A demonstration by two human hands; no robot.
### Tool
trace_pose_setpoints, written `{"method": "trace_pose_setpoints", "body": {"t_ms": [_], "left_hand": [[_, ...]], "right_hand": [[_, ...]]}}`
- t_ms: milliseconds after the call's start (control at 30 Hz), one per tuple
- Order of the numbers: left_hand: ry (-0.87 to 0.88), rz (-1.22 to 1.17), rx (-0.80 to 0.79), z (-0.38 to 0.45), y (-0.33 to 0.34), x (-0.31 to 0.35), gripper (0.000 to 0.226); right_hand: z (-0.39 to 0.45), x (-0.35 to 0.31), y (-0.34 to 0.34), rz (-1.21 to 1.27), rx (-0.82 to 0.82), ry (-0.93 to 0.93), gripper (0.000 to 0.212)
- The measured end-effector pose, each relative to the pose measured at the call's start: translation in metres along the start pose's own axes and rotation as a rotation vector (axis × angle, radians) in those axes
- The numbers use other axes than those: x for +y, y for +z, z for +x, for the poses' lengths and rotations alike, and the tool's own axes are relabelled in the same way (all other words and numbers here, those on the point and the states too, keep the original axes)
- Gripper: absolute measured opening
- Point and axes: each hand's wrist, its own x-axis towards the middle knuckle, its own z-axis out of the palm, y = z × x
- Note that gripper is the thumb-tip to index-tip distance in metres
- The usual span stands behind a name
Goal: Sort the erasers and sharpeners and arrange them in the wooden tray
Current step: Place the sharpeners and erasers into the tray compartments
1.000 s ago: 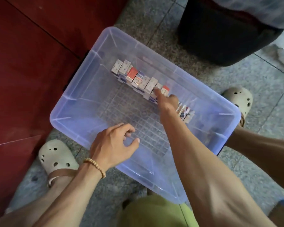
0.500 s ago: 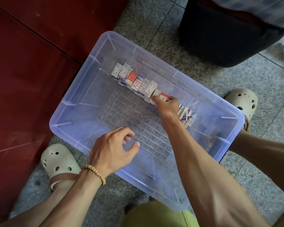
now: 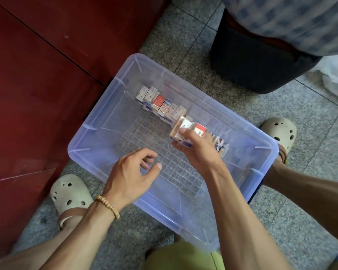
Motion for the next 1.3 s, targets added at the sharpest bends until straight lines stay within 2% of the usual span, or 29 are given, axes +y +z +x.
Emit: {"method": "trace_pose_setpoints", "body": {"t_ms": [67, 200, 333, 467, 600, 700, 867, 1000, 1133, 1300], "left_hand": [[0.007, -0.092, 0.076, -0.003, -0.012, 0.014, 0.032], [0.066, -0.194, 0.181, -0.015, -0.040, 0.047, 0.063], [0.147, -0.181, 0.261, -0.041, -0.066, 0.074, 0.043], [0.174, -0.348, 0.250, -0.067, -0.096, 0.092, 0.021], [0.196, -0.475, 0.273, -0.089, -0.130, 0.103, 0.028], [0.192, -0.572, 0.291, -0.102, -0.152, 0.108, 0.020], [0.167, -0.672, 0.423, -0.114, -0.185, 0.106, 0.019], [0.128, -0.704, 0.513, -0.114, -0.217, 0.099, 0.016], [0.080, -0.702, 0.606, -0.110, -0.256, 0.091, 0.023], [0.045, -0.537, 0.738, -0.100, -0.317, 0.084, 0.025]], "right_hand": [[-0.017, -0.014, 0.015, 0.037, -0.147, -0.001, 0.028], [-0.048, -0.039, 0.050, -0.010, -0.335, -0.001, 0.048], [-0.080, -0.062, 0.080, -0.098, -0.453, -0.040, 0.049], [-0.114, -0.078, 0.110, -0.156, -0.488, -0.109, 0.044], [-0.139, -0.087, 0.146, -0.210, -0.440, -0.172, 0.029], [-0.149, -0.102, 0.169, -0.223, -0.478, -0.125, 0.029], [-0.160, -0.131, 0.201, -0.235, -0.487, -0.056, 0.014], [-0.157, -0.146, 0.228, -0.276, -0.463, -0.051, 0.013], [-0.146, -0.155, 0.250, -0.275, -0.459, -0.056, 0.015], [-0.134, -0.164, 0.266, -0.261, -0.487, -0.059, 0.020]]}}
